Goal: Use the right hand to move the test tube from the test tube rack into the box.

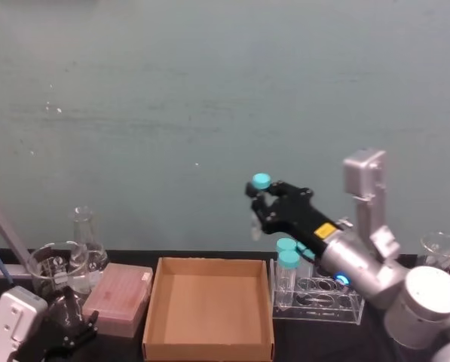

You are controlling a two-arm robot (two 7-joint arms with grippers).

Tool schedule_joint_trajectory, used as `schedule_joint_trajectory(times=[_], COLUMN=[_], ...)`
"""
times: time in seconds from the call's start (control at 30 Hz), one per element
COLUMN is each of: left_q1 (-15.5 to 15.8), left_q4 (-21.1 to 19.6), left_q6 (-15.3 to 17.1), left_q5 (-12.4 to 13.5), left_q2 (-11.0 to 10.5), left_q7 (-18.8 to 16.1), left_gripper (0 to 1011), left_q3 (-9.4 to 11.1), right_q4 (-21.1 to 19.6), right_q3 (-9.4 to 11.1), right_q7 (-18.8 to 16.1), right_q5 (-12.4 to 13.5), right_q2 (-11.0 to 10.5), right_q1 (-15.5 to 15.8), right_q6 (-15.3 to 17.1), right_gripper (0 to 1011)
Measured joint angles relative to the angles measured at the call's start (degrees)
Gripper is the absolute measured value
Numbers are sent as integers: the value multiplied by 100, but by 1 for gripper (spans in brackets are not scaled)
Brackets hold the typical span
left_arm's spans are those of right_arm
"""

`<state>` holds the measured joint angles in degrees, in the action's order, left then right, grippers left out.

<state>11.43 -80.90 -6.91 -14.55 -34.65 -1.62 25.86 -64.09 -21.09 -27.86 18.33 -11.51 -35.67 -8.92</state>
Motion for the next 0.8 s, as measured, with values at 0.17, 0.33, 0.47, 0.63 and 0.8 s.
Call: schedule_joint_trajectory(times=[0.17, 0.33, 0.47, 0.63, 0.8], left_q1=[0, 0, 0, 0, 0], left_q4=[0, 0, 0, -1, -1], left_q6=[0, 0, 0, 0, 0], left_q5=[0, 0, 0, 0, 1], left_q2=[0, 0, 0, 0, 0], left_q7=[0, 0, 0, 0, 0], left_gripper=[1000, 1000, 1000, 1000, 1000], left_q3=[0, 0, 0, 0, 0], right_q4=[493, 1202, 1665, 1741, 1681], right_q3=[-211, -414, -497, -513, -501], right_q7=[-7, -7, 1, 12, 13], right_q5=[-117, -271, -368, -395, -380], right_q2=[236, 526, 706, 738, 717], right_q1=[-260, -565, -737, -769, -742], right_q6=[52, 83, 101, 99, 98], right_gripper=[211, 210, 210, 210, 210])
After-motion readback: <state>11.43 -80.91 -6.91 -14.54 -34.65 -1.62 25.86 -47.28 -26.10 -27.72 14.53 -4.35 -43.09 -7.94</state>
